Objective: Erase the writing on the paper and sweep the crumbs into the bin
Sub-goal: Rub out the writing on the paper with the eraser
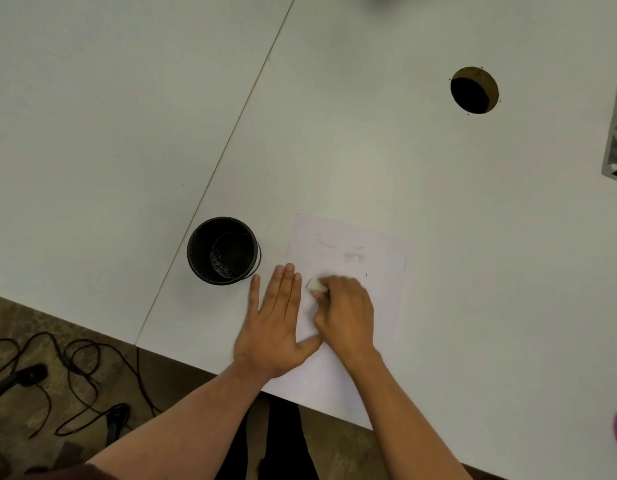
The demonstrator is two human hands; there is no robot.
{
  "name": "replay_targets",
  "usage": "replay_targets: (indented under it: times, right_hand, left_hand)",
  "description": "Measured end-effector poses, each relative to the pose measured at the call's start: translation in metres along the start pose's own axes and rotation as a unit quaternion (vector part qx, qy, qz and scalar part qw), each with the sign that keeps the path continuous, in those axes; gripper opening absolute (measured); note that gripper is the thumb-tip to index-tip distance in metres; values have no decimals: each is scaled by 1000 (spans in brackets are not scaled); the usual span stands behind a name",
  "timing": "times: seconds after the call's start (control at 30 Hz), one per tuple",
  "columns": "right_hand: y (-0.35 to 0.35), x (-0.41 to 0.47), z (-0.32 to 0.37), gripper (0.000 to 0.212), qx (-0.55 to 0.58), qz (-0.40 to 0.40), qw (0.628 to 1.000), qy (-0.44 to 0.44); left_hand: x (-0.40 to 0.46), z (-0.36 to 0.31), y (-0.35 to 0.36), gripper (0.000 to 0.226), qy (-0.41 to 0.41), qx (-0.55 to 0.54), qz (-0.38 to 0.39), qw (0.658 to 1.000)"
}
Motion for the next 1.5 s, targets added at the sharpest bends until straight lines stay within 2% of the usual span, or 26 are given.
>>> replay_targets:
  times: [0.2, 0.4, 0.63, 0.73, 0.87, 1.1, 1.2, 1.33, 1.5]
  right_hand:
    - [-16, 48, -28, 16, 11, -52, 997, 53]
    - [2, -7, 11, 7, 9, -2, 1000, -11]
    - [-8, 64, 1, 11, -39, -39, 998, -22]
    - [-5, 40, 4, 10, -18, -53, 998, -7]
    - [4, -3, 11, 15, 1, -20, 1000, -4]
    - [-16, 66, -15, 10, -5, -54, 998, 43]
    - [-16, 46, -11, 7, 12, -72, 997, 41]
    - [-2, 2, 5, 6, 17, -24, 999, 24]
    - [-13, 54, -10, 8, 2, -45, 999, 29]
  left_hand:
    - [0, -1, -4, 104, -4, 1, -13, 1000]
    - [1, 0, 0, 99, 5, -2, 4, 1000]
    - [0, -1, -3, 103, -3, -10, -15, 1000]
    - [0, -2, -3, 102, 1, -12, -14, 1000]
    - [1, -1, 0, 99, 8, -6, -3, 1000]
    - [1, 0, 2, 105, -7, -5, 10, 1000]
    - [0, 0, 3, 104, -4, -2, 12, 1000]
    - [1, 0, 2, 102, 4, 4, 5, 1000]
    - [1, 1, 3, 104, -7, 0, 12, 1000]
Point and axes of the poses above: each hand's wrist, its own x-axis towards the middle knuckle, its own y-axis out of the palm, z = x × y, the point moved 9 cm from there along x, towards the middle knuckle, and after that the axes turned 9 degrees about -y, right-handed, at the moved point
